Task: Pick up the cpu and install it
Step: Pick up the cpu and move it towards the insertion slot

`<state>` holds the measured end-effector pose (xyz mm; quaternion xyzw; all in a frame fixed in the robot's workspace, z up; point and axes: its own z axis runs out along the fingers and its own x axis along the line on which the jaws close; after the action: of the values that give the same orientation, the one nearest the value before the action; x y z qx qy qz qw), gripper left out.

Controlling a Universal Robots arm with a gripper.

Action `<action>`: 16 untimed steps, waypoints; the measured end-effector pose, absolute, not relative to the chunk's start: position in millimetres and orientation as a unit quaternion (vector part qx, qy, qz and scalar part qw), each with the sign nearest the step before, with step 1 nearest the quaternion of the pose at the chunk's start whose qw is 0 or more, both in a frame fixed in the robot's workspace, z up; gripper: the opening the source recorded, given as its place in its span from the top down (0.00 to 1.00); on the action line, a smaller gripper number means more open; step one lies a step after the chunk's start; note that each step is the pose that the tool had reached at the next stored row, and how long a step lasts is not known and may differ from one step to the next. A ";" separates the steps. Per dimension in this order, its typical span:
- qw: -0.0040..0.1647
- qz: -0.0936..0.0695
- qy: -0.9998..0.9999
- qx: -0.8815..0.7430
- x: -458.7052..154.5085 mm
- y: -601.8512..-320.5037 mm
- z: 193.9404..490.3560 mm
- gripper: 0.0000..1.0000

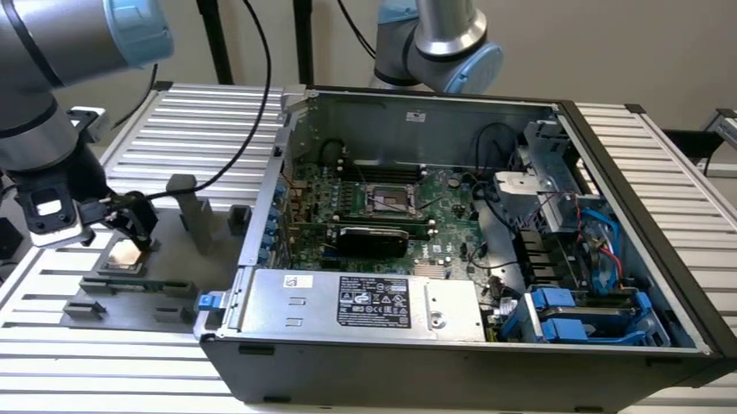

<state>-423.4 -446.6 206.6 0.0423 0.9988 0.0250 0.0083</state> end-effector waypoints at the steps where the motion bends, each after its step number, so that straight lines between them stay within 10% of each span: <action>1: 0.008 0.025 0.999 0.043 -423.6 -446.3 204.9 0.15; 16: 0.007 0.025 0.999 0.045 -427.2 -441.6 184.0 0.15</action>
<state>-427.2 -441.6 184.0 0.0447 0.9987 0.0249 0.0073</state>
